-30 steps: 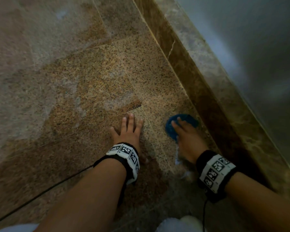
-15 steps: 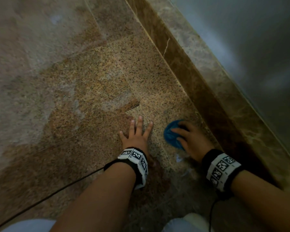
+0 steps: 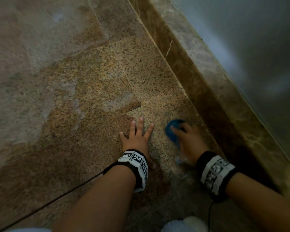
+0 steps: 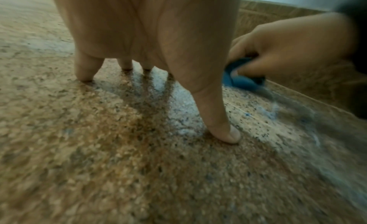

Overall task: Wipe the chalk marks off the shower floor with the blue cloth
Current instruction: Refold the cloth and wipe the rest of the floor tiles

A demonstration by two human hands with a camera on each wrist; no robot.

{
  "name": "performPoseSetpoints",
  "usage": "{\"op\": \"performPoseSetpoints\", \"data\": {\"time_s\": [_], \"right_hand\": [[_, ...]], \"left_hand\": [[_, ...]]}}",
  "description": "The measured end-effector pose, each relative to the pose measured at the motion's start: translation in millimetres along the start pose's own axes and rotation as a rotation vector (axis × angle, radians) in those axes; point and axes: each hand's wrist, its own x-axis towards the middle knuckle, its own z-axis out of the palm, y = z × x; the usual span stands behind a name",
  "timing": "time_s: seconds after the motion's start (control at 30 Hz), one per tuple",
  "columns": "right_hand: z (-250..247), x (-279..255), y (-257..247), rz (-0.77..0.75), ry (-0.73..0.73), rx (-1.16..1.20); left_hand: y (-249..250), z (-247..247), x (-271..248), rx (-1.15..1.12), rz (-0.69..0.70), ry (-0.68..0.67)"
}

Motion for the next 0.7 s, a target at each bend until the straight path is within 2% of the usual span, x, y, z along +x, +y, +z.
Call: {"op": "performPoseSetpoints", "data": {"time_s": [0.07, 0.13, 0.17, 0.27, 0.37, 0.43, 0.5, 0.53, 0.57, 0.67, 0.7], "right_hand": [[0.7, -16.4, -17.7, -0.151, -0.088, -0.055], [-3.6, -12.5, -13.0, -0.258, -0.075, -0.029], [-6.0, -4.1, -2.3, -0.232, -0.059, 0.012], [-1.1, 19.9, 26.6, -0.015, 0.031, 0.028], [10.2, 10.7, 8.2, 0.026, 0.014, 0.030], [13.8, -8.3, -15.2, -0.145, -0.043, -0.078], [7.4, -13.1, -17.2, -0.308, -0.051, -0.103], [2.9, -6.7, -12.3, -0.340, -0.067, -0.098], [3.5, 3.9, -3.2, -0.302, -0.072, -0.086], [-8.3, 32.8, 6.7, -0.097, 0.058, 0.017], [-10.1, 31.7, 2.4, -0.065, 0.032, 0.019]], "left_hand": [[0.0, 1.3, 1.1, -0.005, 0.000, 0.000], [0.0, 1.4, 1.2, -0.004, 0.001, -0.003], [-0.2, 1.3, 1.3, -0.002, 0.001, -0.003], [0.0, 0.6, 1.1, 0.003, 0.001, 0.006], [0.0, 2.3, 2.5, -0.002, -0.002, 0.015], [0.2, 4.6, 3.9, 0.007, -0.014, 0.020], [-0.3, 2.5, 3.5, 0.026, -0.019, 0.018], [-1.2, -0.4, 2.4, 0.041, -0.013, 0.012], [-2.5, -3.3, 1.4, 0.064, -0.004, 0.009], [-6.2, -7.6, -0.2, 0.098, 0.012, 0.020], [-6.5, -6.9, 0.1, 0.072, 0.012, 0.018]]}}
